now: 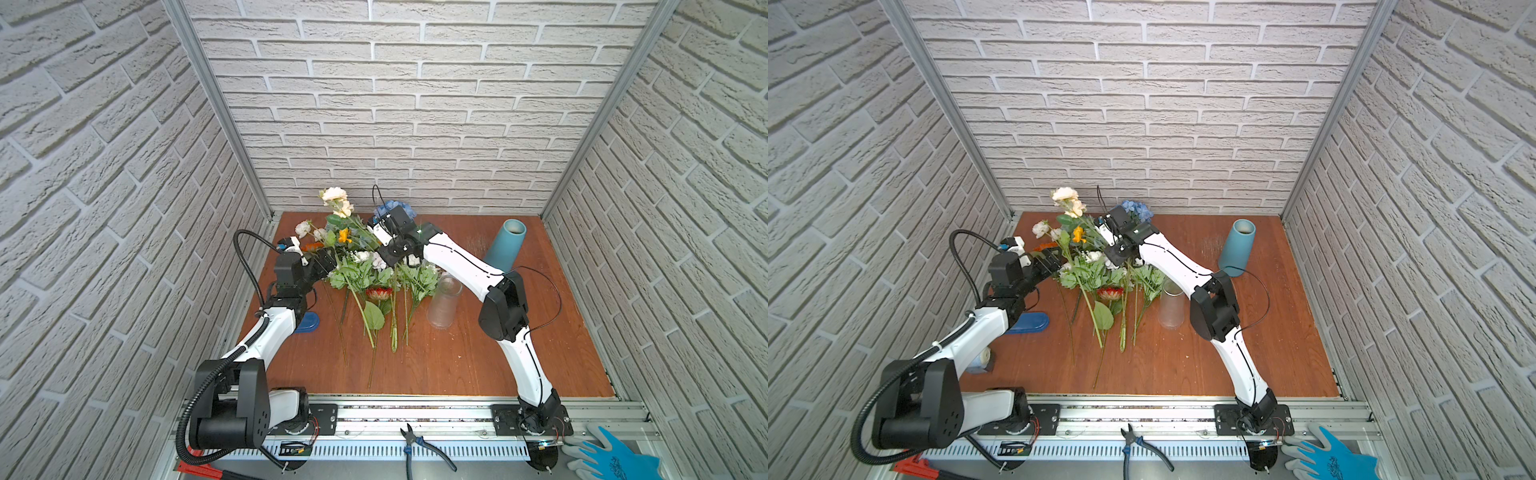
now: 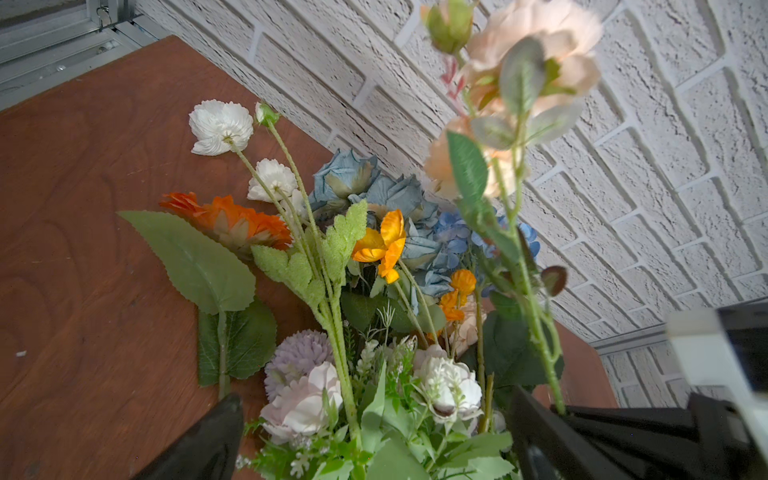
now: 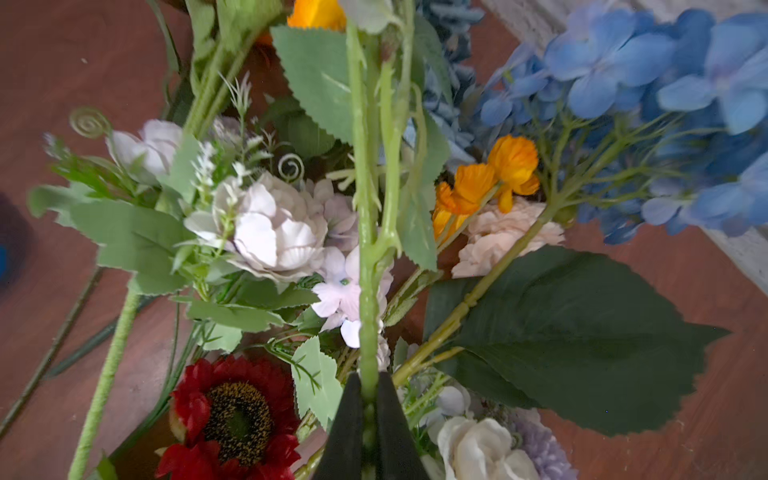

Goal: Arrange the flowers into the vase
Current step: 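Lift the white flower stem upward out of the pile with the right gripper, then carry the white flower over the glass vase and lower its stem inside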

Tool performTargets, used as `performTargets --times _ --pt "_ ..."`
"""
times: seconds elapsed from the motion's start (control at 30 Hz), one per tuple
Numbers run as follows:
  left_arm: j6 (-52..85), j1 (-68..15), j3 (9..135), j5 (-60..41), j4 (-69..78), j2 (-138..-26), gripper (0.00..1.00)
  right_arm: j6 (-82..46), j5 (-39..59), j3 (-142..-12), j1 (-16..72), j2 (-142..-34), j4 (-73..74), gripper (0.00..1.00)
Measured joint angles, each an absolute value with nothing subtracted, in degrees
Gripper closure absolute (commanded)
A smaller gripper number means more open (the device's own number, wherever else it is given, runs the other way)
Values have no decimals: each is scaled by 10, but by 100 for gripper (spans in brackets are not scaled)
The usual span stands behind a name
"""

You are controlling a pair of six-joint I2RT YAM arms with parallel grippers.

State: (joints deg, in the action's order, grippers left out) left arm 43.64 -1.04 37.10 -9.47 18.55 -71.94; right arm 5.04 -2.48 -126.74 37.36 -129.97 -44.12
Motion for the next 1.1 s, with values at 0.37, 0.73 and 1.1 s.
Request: performTargets --times 0.37,0.73,1.1 --pt "442 -16 371 -124 223 -737 2 28 11 -1144 373 -1172 -325 94" --pt "475 -105 371 -169 308 -801 2 13 43 -959 358 -912 -123 94" --pt "475 -194 396 -171 340 -852 2 5 39 -730 312 -752 16 94"
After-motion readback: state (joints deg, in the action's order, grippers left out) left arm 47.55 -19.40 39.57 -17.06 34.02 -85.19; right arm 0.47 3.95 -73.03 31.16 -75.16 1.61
